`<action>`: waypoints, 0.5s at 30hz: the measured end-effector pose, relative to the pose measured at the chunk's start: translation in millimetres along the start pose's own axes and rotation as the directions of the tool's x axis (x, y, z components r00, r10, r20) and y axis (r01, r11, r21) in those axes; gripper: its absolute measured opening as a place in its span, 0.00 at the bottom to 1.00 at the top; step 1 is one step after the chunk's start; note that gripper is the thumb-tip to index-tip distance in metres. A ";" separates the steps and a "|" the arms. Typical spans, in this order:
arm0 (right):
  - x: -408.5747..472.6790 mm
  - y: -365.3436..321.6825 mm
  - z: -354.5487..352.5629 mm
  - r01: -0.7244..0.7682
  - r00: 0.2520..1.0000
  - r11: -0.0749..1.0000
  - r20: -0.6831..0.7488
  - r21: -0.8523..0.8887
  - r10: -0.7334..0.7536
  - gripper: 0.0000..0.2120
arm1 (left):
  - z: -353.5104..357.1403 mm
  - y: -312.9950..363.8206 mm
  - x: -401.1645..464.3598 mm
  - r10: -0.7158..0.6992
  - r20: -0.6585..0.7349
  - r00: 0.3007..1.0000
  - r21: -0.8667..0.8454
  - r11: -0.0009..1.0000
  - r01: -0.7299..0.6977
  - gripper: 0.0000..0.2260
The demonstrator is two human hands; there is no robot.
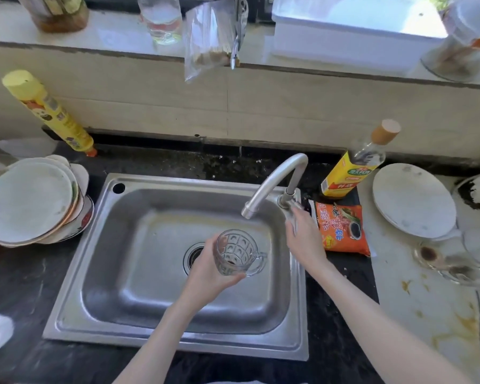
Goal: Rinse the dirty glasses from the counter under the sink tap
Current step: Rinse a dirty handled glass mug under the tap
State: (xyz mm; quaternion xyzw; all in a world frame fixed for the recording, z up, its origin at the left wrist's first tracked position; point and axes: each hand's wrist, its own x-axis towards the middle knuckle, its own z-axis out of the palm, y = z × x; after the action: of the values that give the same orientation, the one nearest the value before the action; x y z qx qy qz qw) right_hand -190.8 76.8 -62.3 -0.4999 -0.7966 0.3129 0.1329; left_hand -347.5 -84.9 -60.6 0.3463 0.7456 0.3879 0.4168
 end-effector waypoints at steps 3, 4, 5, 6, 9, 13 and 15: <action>-7.3 8.8 20.4 0.076 0.997 0.977 0.041 -0.198 -0.069 0.21 | 3.5 0.0 2.9 -0.019 -0.011 1.000 -0.006 1.000 0.019 0.34; -8.2 10.9 26.9 0.128 0.990 0.950 0.090 -0.283 -0.106 0.22 | 4.7 0.8 3.6 -0.019 -0.013 1.000 -0.012 1.000 0.019 0.33; -8.1 14.4 34.2 0.171 0.980 0.915 0.160 -0.366 -0.119 0.24 | 5.6 0.6 4.9 -0.018 -0.013 1.000 -0.018 1.000 0.018 0.33; -7.2 14.8 37.0 0.189 0.969 0.879 0.229 -0.438 -0.095 0.27 | 6.4 0.1 6.3 -0.018 -0.010 1.000 -0.019 1.000 0.017 0.33; -1.4 12.1 34.6 0.215 0.963 0.775 0.259 -0.594 -0.069 0.32 | 7.4 -0.3 8.8 -0.023 -0.005 1.000 -0.006 1.000 0.023 0.34; -2.7 10.1 35.9 0.285 0.915 0.709 0.403 -0.645 -0.001 0.29 | 9.9 1.1 7.0 -0.034 -0.023 0.999 0.010 0.999 0.034 0.35; 0.1 12.2 35.8 0.290 0.915 0.704 0.404 -0.648 -0.005 0.29 | 11.1 2.3 5.9 -0.039 -0.030 0.999 0.013 0.999 0.040 0.35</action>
State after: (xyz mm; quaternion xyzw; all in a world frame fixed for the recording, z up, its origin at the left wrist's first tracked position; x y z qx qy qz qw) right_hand -200.9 67.5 -97.6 -0.3773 -0.9032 0.0672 -0.1931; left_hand -339.6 -75.7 -64.6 0.3285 0.7611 0.3795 0.4108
